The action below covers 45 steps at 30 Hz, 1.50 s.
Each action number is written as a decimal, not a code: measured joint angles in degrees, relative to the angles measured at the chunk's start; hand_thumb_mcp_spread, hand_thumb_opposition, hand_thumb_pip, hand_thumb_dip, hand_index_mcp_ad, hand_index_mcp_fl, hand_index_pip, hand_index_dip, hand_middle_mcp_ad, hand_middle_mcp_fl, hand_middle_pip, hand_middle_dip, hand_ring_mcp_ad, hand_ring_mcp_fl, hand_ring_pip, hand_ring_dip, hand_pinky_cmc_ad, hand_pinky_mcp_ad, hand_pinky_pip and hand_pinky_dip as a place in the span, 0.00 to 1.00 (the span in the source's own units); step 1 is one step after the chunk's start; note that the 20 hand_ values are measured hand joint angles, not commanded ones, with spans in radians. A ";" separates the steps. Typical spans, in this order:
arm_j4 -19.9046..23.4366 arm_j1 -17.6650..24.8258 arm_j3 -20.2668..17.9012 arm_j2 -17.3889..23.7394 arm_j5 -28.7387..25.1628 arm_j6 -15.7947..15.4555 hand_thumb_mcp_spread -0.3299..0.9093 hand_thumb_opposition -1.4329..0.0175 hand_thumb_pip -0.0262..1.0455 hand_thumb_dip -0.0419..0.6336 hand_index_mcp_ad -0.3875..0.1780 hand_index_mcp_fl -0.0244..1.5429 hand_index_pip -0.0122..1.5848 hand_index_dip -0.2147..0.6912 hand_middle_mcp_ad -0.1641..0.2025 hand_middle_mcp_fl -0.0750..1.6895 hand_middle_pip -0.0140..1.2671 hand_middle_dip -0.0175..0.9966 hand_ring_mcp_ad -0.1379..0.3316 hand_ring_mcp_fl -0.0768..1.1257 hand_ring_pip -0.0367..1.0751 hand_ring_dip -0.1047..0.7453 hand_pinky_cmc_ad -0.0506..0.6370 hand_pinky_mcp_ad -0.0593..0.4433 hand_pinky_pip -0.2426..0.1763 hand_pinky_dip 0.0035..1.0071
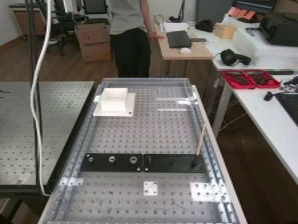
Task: Grab the pcb board and place it in the clear container
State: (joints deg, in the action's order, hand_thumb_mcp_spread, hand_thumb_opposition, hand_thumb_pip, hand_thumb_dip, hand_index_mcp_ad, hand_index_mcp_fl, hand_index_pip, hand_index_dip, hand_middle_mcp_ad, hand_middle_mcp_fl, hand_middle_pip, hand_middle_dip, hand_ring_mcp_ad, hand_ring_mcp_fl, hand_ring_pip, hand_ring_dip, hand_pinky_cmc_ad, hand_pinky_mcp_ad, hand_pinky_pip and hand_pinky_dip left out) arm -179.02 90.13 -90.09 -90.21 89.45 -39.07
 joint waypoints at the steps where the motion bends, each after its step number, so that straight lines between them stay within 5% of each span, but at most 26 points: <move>1: -0.02 -0.01 -0.03 0.03 -0.01 0.00 0.27 0.99 0.05 0.05 0.61 0.01 0.02 0.25 0.70 0.05 0.03 0.04 0.46 0.06 0.04 0.14 0.20 0.22 0.55 0.00; 5: 0.00 0.01 -0.15 0.12 0.05 -0.04 0.26 0.98 0.06 0.05 0.66 0.01 0.02 0.25 0.63 0.05 0.03 0.04 0.43 0.06 0.04 0.14 0.14 0.18 0.55 0.00; 7: 0.08 0.04 -0.23 0.17 0.09 -0.06 0.31 0.89 0.16 0.05 0.70 0.01 0.02 0.25 0.63 0.05 0.05 0.04 0.42 0.06 0.05 0.14 0.14 0.21 0.55 0.07; 10: 0.18 0.06 -0.30 0.19 0.09 0.07 0.36 0.72 0.22 0.06 0.76 0.01 0.04 0.31 0.64 0.04 0.09 0.04 0.58 0.06 0.07 0.14 0.26 0.32 0.55 0.21; 13: 0.24 0.06 -0.38 0.18 0.10 0.18 0.36 0.60 0.23 0.06 0.81 0.01 0.05 0.34 0.65 0.05 0.11 0.04 0.72 0.06 0.09 0.14 0.39 0.43 0.44 0.30; 19: 1.09 0.32 -1.40 -0.19 -0.35 0.08 0.36 0.51 0.25 0.06 0.89 0.02 0.06 0.36 0.77 0.04 0.12 0.05 0.83 0.09 0.12 0.14 0.48 0.56 0.37 0.39; 26: 5.15 0.69 -5.03 -0.73 -1.65 -0.41 0.36 0.49 0.26 0.05 0.91 0.03 0.06 0.39 0.82 0.05 0.13 0.06 0.87 0.09 0.12 0.14 0.53 0.60 0.32 0.44; 34: 12.58 0.50 -11.94 -3.05 -4.30 -0.21 0.37 0.47 0.41 0.05 0.92 0.04 0.07 0.45 0.86 0.05 0.13 0.06 0.86 0.11 0.12 0.14 0.53 0.60 0.29 0.47; 45: 22.32 -0.46 -19.35 -8.40 -8.58 -1.92 0.41 0.47 0.50 0.07 0.73 0.04 0.07 0.34 0.86 0.06 0.13 0.08 0.87 0.10 0.11 0.14 0.53 0.60 0.28 0.50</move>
State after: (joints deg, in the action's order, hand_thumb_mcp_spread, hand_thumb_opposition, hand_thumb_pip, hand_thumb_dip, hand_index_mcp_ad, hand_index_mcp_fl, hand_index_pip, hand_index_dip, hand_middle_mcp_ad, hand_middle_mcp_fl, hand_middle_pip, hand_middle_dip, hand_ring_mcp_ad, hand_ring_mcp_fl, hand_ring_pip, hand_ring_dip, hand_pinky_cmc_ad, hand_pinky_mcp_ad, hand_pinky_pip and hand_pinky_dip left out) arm -156.70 89.67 -109.44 -98.61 80.88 -40.99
